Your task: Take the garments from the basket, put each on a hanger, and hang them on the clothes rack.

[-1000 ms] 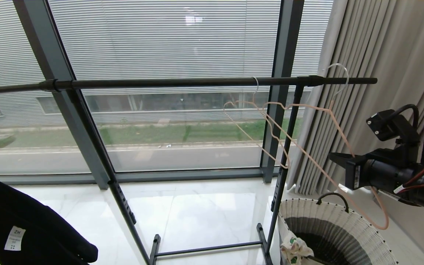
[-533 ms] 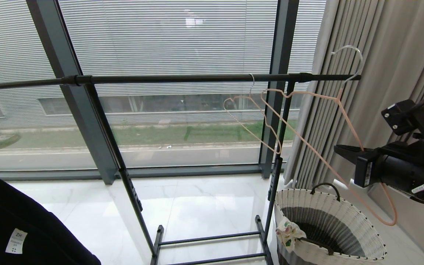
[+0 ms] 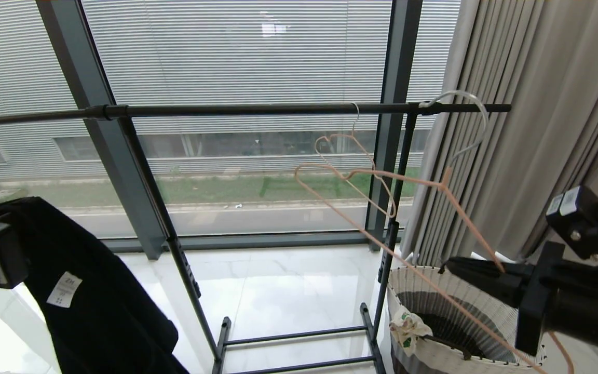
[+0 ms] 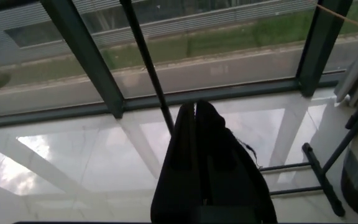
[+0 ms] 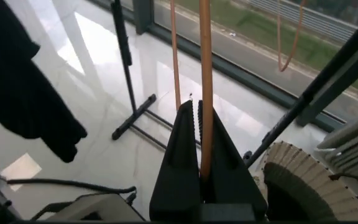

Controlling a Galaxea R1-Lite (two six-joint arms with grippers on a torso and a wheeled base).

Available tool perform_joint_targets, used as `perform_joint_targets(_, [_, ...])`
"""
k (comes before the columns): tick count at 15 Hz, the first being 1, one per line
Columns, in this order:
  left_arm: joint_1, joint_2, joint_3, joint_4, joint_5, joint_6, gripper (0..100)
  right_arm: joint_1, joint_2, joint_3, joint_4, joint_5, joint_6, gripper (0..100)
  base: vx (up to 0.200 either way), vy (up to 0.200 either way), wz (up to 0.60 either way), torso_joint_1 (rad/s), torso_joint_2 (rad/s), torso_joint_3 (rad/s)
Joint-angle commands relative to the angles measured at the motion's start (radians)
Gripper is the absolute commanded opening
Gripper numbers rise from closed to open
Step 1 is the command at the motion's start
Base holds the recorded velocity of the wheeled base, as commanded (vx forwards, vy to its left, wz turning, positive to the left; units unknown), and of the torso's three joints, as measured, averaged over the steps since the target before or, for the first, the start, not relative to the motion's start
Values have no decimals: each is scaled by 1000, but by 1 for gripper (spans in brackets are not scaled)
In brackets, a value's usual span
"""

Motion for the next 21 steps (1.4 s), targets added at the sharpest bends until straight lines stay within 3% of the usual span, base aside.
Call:
perform_joint_targets(1, [-53,146,-17,-60,5,-28,0,170,-25,77,1,-1,-38,0,0,0,0,0,0,0])
perform_joint_targets(2, [-76,171,-18,-76,9,-48,0,195,-21,78,1,-2,-38,0,0,0,0,0,0,0])
perform_joint_targets(4, [-177,300,-27,-197,155,-131,0,236,-10,75,1,4,-40,0,0,0,0,0,0,0])
perform_joint_targets(6, [-244,382,-27,-287,215,-148,0,273,-5,74,1,4,-40,0,0,0,0,0,0,0])
perform_joint_targets(9, [-283,430,-49,-295,215,-151,0,305,10,69,-1,4,-40,0,0,0,0,0,0,0])
perform_joint_targets(14, [-283,424,-67,-295,212,-140,0,277,41,69,-30,-7,-31,0,0,0,0,0,0,0])
perform_joint_targets(18, [-292,395,-66,-294,143,-79,0,239,108,55,-120,-7,-26,0,0,0,0,0,0,0])
perform_joint_targets(21, [-292,393,-67,-294,143,-74,0,238,151,11,-145,-12,35,0,0,0,0,0,0,0])
